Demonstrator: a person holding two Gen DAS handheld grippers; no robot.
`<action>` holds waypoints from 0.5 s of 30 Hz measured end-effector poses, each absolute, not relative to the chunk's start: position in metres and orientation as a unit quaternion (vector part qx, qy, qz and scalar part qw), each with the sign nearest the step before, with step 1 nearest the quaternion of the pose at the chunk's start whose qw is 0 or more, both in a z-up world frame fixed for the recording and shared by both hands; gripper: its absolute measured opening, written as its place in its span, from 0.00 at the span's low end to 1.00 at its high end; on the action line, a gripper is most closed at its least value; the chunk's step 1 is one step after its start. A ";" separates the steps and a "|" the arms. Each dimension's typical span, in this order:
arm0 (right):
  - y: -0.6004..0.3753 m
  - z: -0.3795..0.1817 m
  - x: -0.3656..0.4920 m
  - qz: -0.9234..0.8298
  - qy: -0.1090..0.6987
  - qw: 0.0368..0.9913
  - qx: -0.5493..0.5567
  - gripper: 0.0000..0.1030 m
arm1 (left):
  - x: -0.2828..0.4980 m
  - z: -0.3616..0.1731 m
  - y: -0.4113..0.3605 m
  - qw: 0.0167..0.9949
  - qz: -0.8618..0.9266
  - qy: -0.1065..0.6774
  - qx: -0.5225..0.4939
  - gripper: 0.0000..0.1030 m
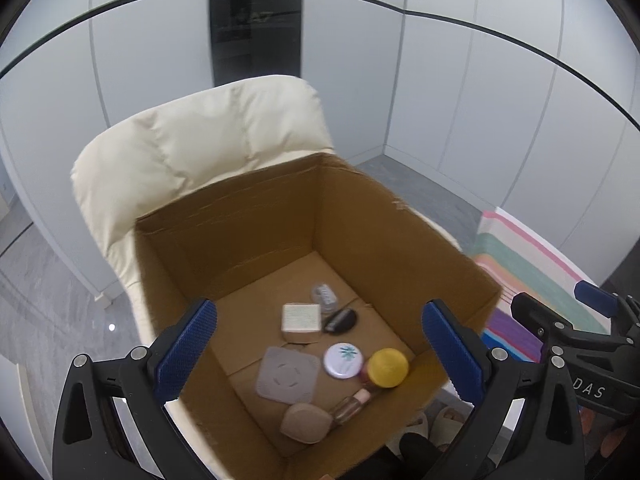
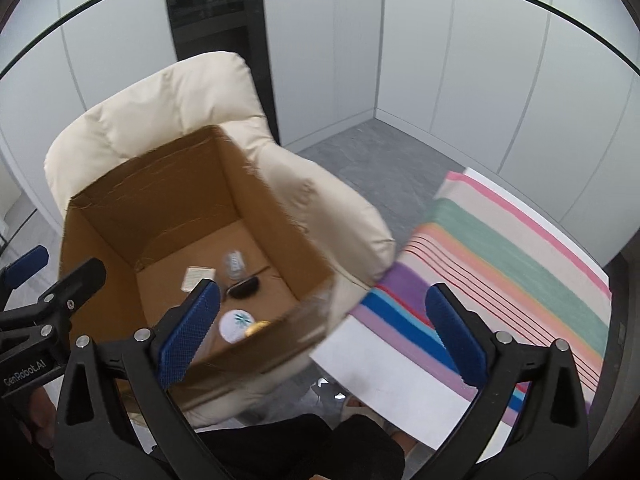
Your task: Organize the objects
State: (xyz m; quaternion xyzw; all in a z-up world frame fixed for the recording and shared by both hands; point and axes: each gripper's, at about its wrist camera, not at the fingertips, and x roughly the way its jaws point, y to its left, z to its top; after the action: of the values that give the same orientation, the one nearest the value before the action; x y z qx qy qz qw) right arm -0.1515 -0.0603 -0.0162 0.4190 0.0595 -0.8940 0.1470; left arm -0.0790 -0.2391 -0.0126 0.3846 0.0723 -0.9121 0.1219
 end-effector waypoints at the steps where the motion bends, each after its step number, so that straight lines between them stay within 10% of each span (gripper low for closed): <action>1: -0.053 -0.016 -0.152 -0.895 0.059 0.141 0.419 1.00 | -0.081 -0.012 -0.235 0.118 -0.913 0.070 0.384 1.00; 15: 0.047 -0.010 -0.150 -0.903 0.026 0.067 0.423 1.00 | -0.108 -0.006 -0.141 0.043 -0.918 0.043 0.392 1.00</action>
State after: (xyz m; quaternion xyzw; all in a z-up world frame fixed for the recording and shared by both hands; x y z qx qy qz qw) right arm -0.1498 0.0468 -0.0103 0.4226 0.0265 -0.9034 0.0672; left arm -0.1080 -0.1413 -0.0060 0.3916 0.0432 -0.9181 0.0434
